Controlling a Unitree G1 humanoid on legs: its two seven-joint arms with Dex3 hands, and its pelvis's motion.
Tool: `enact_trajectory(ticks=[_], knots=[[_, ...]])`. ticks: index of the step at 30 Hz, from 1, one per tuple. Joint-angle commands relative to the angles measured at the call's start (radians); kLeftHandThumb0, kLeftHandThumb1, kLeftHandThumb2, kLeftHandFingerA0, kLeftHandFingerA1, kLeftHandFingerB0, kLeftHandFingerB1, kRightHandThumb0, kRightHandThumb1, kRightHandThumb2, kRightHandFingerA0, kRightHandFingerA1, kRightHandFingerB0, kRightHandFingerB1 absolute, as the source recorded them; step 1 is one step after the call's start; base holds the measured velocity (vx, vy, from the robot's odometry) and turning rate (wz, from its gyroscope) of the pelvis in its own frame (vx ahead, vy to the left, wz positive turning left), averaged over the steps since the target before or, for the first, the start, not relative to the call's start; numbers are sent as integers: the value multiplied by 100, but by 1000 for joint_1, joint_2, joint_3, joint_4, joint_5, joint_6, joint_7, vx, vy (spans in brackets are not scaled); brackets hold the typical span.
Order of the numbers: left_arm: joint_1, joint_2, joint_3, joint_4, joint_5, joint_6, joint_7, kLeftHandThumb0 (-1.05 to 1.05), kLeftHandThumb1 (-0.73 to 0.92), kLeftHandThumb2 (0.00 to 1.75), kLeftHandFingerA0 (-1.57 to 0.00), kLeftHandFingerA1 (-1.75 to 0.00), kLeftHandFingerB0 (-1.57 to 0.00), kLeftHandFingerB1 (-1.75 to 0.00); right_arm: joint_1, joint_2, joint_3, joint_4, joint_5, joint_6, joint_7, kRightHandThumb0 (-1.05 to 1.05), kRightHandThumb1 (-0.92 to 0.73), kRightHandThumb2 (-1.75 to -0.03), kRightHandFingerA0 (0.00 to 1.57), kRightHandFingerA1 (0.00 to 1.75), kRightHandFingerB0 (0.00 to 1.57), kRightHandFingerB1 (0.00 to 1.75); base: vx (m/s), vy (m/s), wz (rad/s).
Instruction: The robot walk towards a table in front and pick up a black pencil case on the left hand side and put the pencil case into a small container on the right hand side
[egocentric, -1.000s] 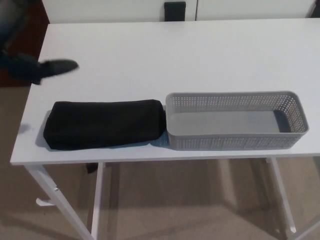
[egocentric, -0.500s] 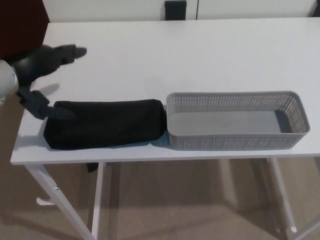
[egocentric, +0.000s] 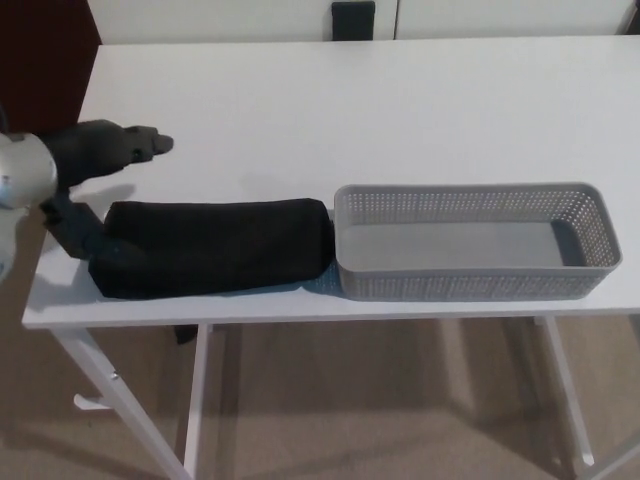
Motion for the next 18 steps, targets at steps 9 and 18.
enact_trajectory(ticks=[9,18], knots=[[-11,-92,-38,54,100,47,-3,-65,40,77,0,0,0,0,1,-23,21,-9,-36,-9,-32,-54,-53,-57,79,47,68,44,0,0,0],[-9,-151,-72,173,146,52,23,-58,40,76,0,0,0,0,8,-27,39,-12,-52,-8,-59,-53,-51,-56,80,46,69,44,0,0,0]])
